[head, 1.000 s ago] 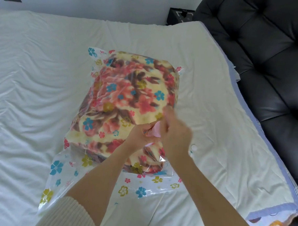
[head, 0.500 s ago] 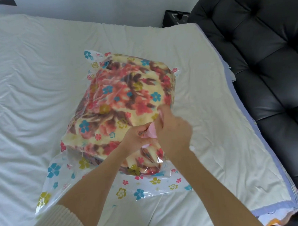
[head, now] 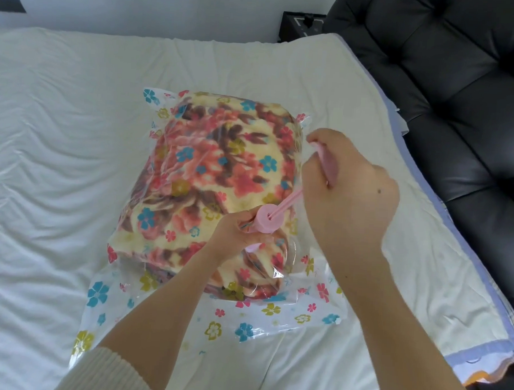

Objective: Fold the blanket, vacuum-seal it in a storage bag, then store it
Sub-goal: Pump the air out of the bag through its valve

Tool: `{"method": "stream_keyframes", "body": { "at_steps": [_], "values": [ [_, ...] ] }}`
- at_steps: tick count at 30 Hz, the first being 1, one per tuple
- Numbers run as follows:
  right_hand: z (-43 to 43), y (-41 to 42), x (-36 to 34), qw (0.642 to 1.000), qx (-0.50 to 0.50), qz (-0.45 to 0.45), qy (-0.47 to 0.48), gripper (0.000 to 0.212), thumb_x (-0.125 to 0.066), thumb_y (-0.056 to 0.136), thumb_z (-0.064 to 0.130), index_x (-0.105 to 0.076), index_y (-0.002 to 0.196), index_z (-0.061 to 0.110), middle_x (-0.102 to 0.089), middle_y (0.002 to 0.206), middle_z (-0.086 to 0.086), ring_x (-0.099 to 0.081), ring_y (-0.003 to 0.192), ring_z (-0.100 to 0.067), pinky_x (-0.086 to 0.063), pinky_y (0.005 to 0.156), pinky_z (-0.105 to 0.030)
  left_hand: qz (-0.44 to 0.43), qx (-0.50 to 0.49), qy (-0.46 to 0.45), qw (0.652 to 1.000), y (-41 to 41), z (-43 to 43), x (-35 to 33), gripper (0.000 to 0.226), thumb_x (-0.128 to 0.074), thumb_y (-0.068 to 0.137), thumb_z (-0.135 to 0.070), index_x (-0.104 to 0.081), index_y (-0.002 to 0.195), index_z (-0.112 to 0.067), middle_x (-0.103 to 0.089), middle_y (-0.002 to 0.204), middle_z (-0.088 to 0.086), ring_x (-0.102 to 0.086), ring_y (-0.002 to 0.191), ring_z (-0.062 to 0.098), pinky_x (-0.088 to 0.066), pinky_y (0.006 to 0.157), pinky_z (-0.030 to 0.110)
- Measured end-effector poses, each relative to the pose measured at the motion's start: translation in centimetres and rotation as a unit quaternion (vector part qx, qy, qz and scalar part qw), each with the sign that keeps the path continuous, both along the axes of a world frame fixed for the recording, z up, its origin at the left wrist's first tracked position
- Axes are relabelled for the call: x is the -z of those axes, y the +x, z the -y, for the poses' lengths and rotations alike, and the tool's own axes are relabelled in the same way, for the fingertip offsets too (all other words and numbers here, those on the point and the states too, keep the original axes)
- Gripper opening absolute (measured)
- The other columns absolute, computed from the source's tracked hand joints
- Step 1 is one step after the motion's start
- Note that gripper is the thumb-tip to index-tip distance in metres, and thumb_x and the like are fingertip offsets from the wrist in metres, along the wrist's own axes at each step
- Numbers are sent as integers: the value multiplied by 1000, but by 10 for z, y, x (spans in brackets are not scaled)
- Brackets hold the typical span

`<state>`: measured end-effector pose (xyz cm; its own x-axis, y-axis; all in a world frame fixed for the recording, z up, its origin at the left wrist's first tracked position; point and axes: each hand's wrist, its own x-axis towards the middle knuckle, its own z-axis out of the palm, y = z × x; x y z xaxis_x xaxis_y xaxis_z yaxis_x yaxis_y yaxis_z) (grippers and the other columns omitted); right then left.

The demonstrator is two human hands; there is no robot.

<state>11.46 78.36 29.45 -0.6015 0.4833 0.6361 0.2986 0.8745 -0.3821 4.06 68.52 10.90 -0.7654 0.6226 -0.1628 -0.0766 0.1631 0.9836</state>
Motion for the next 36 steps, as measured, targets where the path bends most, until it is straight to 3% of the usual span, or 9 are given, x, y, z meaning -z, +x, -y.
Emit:
{"method": "stream_keyframes", "body": {
  "at_steps": [5,11,16,18,22,26,29,33,36],
  "values": [
    [27,-5,75,974,-64,215,12,19,-67,70,13,-68,89,19,-31,45,7,-29,36,-16,-17,41,-14,1,-18,-10,1000,2,8,3,26,-75,74,-3,-70,95,-17,-70,90,-17,-60,84,-10,-41,76,5],
    [18,-9,-9,998,-54,-24,13,19,-55,81,20,-70,93,21,-50,45,1,-40,39,-22,-30,44,-20,1,-8,2,1000,-6,7,-5,34,-76,72,-4,-70,106,-7,-70,93,-14,-62,91,-1,-45,85,9],
    [28,-6,72,961,-99,257,14,27,-55,83,12,-65,107,17,-41,51,1,-49,44,-22,-28,42,-19,-4,-4,-11,1000,2,10,0,17,-74,74,-2,-70,89,-6,-68,85,-11,-59,81,-4,-40,75,8],
    [25,-11,46,979,-102,177,23,20,-54,76,15,-70,87,17,-25,46,7,-33,32,-20,-7,45,-13,1,-6,-1,1000,2,12,-5,22,-73,74,-2,-70,96,-4,-70,95,-1,-61,86,-2,-41,76,7],
    [19,-10,-11,999,-50,-13,10,22,-52,79,16,-71,89,19,-43,41,2,-32,36,-19,-23,42,-18,10,1,1,1000,-4,8,-10,28,-75,73,-4,-69,99,-14,-68,93,-16,-59,84,-8,-43,76,5],
    [28,-10,63,965,-84,248,23,23,-61,75,13,-69,95,22,-40,45,4,-30,42,-15,-23,43,-19,0,-3,-14,1000,-2,9,-5,19,-73,70,-2,-69,80,-18,-70,80,-7,-62,89,11,-44,85,15],
    [21,-21,45,974,-129,180,38,8,-62,65,13,-64,69,19,-17,43,8,-16,36,-16,-3,44,-13,11,-17,3,1000,-3,12,-7,21,-75,72,-5,-72,87,-18,-73,91,-4,-64,94,13,-47,84,19],
    [17,-23,-11,997,-83,6,4,22,-50,78,18,-71,84,20,-36,40,4,-28,36,-18,-20,41,-17,17,-6,9,1000,-8,10,-13,30,-74,74,-4,-70,97,-22,-71,90,-19,-64,91,2,-48,82,14],
    [26,-14,46,983,-85,160,-14,12,-65,69,15,-67,79,22,-31,38,5,-21,36,-13,-13,43,-14,12,-7,-3,1000,-2,10,-11,24,-72,76,-2,-70,98,-13,-71,91,-15,-63,89,-5,-42,75,5]
  ]
}}
